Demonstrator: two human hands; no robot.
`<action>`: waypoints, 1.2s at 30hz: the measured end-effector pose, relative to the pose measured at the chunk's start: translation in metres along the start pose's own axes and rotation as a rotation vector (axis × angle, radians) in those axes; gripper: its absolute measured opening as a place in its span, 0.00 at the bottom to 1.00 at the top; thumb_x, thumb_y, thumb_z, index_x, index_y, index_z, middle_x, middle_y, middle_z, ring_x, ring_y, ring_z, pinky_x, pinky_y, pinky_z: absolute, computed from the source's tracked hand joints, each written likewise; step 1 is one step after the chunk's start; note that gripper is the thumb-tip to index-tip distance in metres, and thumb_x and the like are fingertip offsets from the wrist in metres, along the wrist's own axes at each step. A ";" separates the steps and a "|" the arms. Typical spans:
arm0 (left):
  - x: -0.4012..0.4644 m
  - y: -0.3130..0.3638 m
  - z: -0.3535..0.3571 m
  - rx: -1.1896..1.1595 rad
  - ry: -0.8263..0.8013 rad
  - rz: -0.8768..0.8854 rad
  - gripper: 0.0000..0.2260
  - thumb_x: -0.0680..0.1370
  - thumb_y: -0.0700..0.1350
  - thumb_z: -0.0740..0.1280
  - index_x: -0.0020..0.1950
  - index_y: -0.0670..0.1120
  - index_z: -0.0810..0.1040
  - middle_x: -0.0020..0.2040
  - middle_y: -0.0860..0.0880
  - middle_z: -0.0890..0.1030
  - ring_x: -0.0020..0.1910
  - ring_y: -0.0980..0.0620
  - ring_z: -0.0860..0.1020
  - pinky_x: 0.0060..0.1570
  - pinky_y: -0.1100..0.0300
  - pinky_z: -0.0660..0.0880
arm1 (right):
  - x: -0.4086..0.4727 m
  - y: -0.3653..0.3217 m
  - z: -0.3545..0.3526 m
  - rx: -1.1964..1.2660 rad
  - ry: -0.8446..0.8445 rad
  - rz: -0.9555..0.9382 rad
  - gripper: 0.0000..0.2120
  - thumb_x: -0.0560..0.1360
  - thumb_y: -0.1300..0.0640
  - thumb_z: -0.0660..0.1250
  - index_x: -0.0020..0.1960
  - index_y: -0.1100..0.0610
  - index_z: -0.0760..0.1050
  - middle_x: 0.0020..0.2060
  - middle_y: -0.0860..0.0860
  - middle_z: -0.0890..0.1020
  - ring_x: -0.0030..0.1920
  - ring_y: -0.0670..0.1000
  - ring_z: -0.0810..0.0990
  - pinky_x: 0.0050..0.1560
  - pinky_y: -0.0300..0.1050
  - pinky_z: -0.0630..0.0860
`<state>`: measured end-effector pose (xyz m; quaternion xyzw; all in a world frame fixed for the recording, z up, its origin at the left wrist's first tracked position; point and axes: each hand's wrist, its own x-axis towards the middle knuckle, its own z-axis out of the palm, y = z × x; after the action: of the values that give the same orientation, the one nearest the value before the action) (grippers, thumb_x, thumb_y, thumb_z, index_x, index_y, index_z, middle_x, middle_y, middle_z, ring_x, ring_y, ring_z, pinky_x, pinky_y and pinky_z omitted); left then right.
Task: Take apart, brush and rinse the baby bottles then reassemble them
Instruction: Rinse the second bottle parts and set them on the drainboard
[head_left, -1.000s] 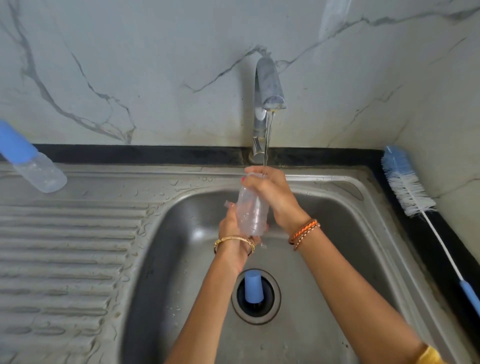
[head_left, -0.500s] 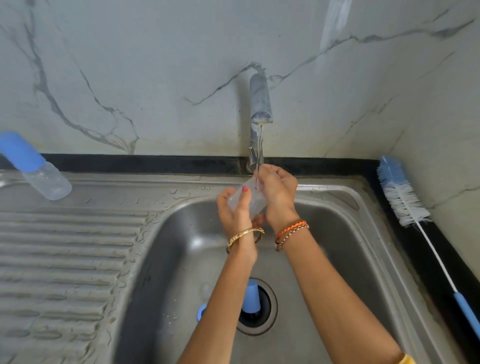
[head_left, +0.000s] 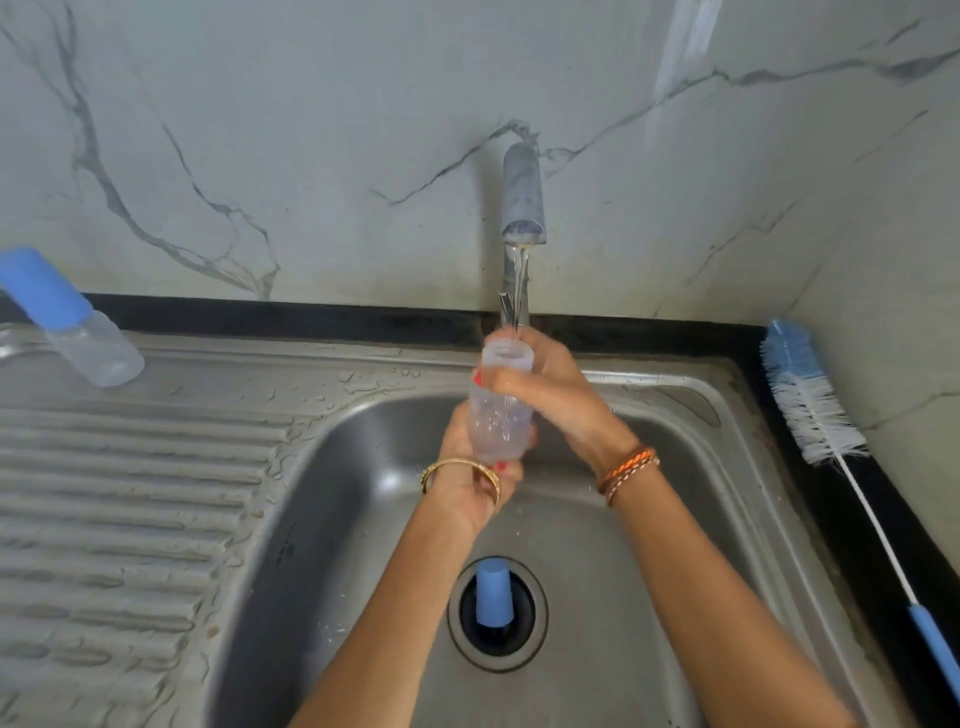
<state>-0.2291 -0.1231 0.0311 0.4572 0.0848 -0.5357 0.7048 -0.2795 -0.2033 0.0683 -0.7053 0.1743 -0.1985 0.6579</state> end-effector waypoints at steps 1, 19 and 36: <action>0.005 0.001 -0.001 -0.067 0.046 0.036 0.15 0.77 0.56 0.60 0.40 0.45 0.73 0.27 0.49 0.75 0.17 0.56 0.68 0.14 0.72 0.60 | -0.001 0.008 0.006 -0.044 0.086 0.061 0.09 0.69 0.58 0.72 0.47 0.51 0.76 0.41 0.48 0.81 0.43 0.46 0.80 0.43 0.38 0.76; -0.007 -0.012 -0.078 0.802 0.365 1.153 0.12 0.72 0.29 0.67 0.49 0.45 0.77 0.49 0.48 0.78 0.37 0.66 0.79 0.36 0.74 0.74 | -0.023 0.034 0.028 -0.743 0.546 -0.023 0.21 0.72 0.41 0.66 0.55 0.57 0.75 0.49 0.55 0.82 0.50 0.55 0.80 0.44 0.43 0.72; -0.008 -0.014 -0.063 0.471 0.320 0.653 0.07 0.76 0.35 0.65 0.49 0.45 0.78 0.44 0.53 0.79 0.46 0.56 0.77 0.60 0.51 0.74 | -0.009 0.033 0.030 -0.831 0.469 0.080 0.23 0.73 0.40 0.65 0.54 0.59 0.74 0.48 0.57 0.81 0.49 0.57 0.79 0.47 0.51 0.76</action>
<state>-0.2213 -0.0712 -0.0074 0.6857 -0.0806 -0.2116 0.6918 -0.2715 -0.1758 0.0329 -0.8375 0.4096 -0.2405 0.2702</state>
